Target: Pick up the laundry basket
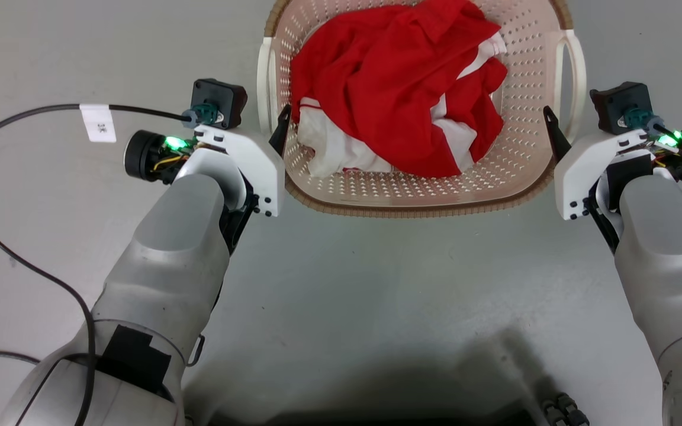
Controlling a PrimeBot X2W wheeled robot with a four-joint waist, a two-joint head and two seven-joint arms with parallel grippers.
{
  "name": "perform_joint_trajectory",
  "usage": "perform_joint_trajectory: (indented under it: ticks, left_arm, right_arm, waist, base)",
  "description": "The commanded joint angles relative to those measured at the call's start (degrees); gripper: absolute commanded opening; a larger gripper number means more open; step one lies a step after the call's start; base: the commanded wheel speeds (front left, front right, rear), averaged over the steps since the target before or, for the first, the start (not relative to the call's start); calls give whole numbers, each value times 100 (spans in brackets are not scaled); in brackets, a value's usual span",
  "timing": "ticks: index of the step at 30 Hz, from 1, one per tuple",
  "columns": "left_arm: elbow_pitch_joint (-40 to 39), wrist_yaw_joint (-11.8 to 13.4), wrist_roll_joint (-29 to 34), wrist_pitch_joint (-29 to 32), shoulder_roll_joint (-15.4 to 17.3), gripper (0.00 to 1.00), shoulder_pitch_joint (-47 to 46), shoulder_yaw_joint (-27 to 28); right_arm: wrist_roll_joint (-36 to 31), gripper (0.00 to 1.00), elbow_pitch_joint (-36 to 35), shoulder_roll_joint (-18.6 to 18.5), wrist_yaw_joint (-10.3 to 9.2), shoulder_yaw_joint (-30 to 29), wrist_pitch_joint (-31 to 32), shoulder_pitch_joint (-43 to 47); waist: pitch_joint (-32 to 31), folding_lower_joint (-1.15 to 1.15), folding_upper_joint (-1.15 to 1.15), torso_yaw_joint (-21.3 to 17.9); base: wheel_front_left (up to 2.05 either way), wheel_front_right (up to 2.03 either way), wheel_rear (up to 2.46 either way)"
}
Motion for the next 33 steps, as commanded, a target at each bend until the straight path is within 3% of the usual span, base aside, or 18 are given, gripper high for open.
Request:
perform_joint_trajectory:
  ticks: [1, 10, 11, 12, 13, 24, 33]
  left_arm:
    - [19, -9, -52, -46, 15, 100, -113, -45]
    - [83, -10, -281, 0, 6, 100, -292, -326]
    - [88, -10, -302, 7, 4, 75, -298, -371]
    - [95, -10, -299, -21, 28, 39, -319, -406]
    - [99, -10, -312, -47, 35, 0, -344, -431]
    - [195, -19, -568, -92, 5, 0, -198, -672]
    - [226, -27, -964, 129, -48, 0, 290, -840]
  right_arm:
    - [-51, 100, 42, 24, -6, -26, 18, -129]
    - [-143, 100, 179, 101, -6, -188, 92, -252]
    - [-151, 100, 192, 114, -6, -186, 101, -267]
    - [-157, 42, 198, 117, -6, -191, 99, -272]
    - [-171, 0, 200, 111, -6, -200, 95, -289]
    - [-237, 0, 269, 161, -6, -223, 182, -199]
    - [-193, 0, 292, 240, -6, -45, 403, 193]
  waist:
    - [111, -1, 0, 6]
    - [337, -1, 0, 0]
    - [356, -1, 0, 0]
    - [368, -1, 0, 0]
    - [385, -1, 0, -2]
    - [141, -1, 0, 9]
    - [-762, -1, 0, 49]
  base:
    - [0, 0, 0]
    - [0, 0, 0]
    - [0, 0, 0]
    - [0, 0, 0]
    - [0, 0, 0]
    - [0, 0, 0]
    - [0, 0, 0]
